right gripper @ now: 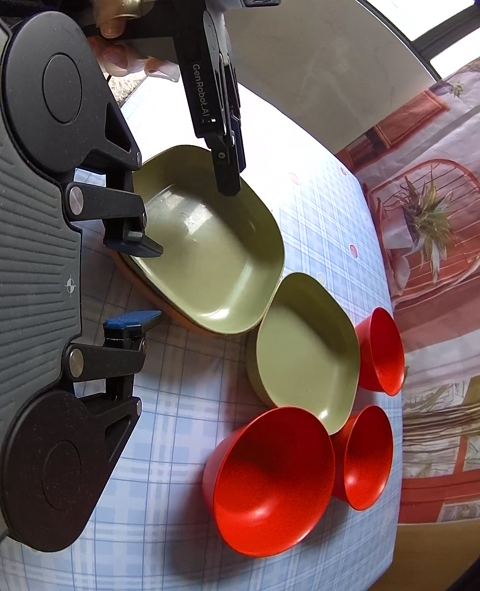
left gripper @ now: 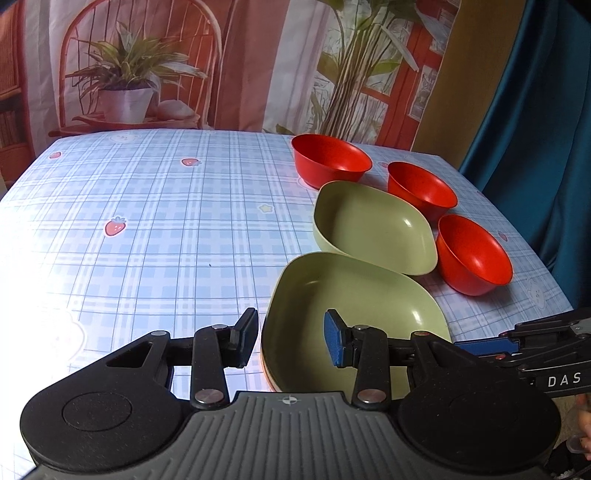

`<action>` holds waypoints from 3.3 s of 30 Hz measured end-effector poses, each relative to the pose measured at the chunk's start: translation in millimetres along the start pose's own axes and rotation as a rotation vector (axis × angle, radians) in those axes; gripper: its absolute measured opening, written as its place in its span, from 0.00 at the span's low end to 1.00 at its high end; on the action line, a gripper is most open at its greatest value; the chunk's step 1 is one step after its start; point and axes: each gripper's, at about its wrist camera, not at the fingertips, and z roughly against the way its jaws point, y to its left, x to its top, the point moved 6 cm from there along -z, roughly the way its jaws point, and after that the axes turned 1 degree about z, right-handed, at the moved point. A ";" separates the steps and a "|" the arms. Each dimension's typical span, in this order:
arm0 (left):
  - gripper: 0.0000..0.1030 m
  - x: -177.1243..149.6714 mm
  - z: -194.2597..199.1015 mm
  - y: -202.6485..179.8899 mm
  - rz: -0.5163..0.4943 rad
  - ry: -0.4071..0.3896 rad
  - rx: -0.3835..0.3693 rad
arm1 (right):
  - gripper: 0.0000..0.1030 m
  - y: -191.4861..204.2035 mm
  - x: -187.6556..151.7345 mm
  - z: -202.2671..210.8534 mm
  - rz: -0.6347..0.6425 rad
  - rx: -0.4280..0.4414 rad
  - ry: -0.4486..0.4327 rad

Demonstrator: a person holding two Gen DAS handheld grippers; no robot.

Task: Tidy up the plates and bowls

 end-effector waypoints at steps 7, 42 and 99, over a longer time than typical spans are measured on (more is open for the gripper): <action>0.39 -8.2 -5.3 2.9 0.030 0.016 -0.025 | 0.26 3.5 0.4 -6.6 -0.002 0.026 0.015; 0.55 5.4 -2.2 24.3 0.086 -0.028 -0.003 | 0.24 -20.2 42.2 -21.7 0.036 -0.050 -0.102; 0.15 83.2 -71.2 -12.0 -0.150 0.043 0.101 | 0.23 -45.3 89.2 -9.4 -0.035 -0.086 -0.381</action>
